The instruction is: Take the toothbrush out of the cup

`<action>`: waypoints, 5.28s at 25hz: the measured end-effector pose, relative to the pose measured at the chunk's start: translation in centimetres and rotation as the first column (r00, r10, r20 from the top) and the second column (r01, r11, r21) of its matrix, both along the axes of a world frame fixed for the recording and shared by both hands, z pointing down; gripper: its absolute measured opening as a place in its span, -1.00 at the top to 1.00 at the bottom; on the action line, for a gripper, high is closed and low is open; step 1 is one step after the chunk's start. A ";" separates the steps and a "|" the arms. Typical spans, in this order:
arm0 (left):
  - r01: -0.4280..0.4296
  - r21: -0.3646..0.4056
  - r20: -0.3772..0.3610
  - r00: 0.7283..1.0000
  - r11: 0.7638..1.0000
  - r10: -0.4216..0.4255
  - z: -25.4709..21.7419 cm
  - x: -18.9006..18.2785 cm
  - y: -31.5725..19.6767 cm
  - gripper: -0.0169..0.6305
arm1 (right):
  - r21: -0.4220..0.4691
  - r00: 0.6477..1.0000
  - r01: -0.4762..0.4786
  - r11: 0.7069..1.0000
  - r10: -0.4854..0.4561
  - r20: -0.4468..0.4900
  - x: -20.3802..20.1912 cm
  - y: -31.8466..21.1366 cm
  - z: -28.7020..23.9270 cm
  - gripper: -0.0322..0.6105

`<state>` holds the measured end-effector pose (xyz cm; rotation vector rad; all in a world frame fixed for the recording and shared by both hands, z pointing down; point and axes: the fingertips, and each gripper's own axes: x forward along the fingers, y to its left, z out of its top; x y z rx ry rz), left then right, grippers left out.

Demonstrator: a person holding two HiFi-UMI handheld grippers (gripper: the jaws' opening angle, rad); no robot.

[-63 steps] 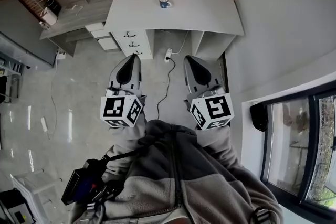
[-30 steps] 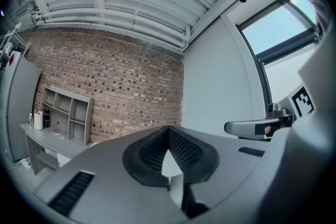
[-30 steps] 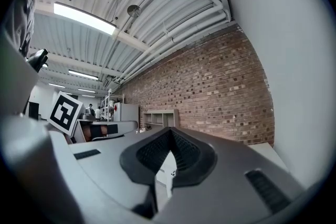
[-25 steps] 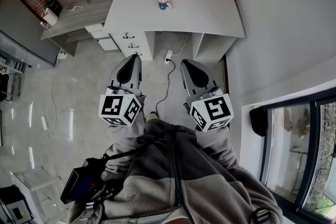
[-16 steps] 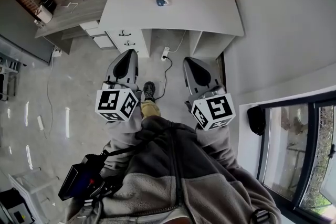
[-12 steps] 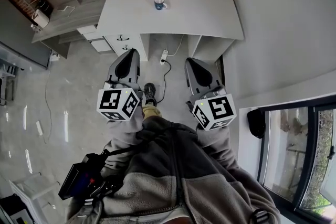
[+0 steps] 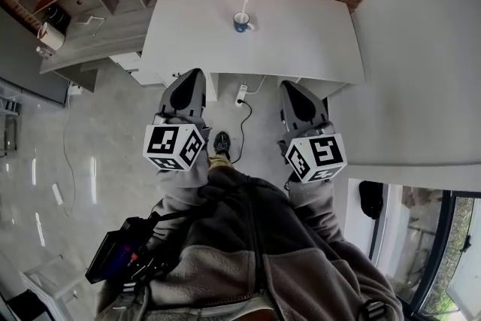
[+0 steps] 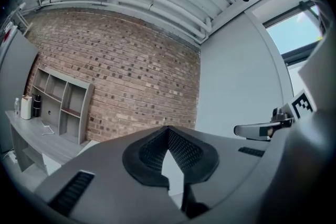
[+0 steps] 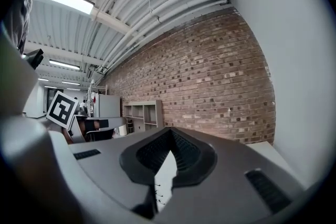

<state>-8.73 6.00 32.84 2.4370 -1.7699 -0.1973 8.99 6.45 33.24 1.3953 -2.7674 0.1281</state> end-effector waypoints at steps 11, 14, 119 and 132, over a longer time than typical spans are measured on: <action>-0.018 -0.127 -0.035 0.999 0.992 0.014 4.4 -6.0 -11.8 0.93 | -0.098 0.999 -0.028 0.995 0.024 -0.041 -5.8 -12.9 3.5 0.90; -0.035 -0.152 -0.045 0.999 0.988 0.029 5.3 -6.9 -14.4 0.93 | -0.130 0.998 -0.034 0.991 0.026 -0.057 -6.8 -15.3 4.4 0.90; -0.116 -0.003 0.077 0.990 0.993 0.116 -3.7 -1.5 -29.7 0.93 | 0.096 1.000 0.003 0.995 -0.001 -0.027 -8.9 -30.8 -5.3 0.76; -0.171 0.106 0.122 0.980 0.979 0.158 -8.7 1.4 -30.6 0.93 | 0.241 1.000 -0.028 0.970 0.029 0.000 -6.9 -29.8 -11.2 0.76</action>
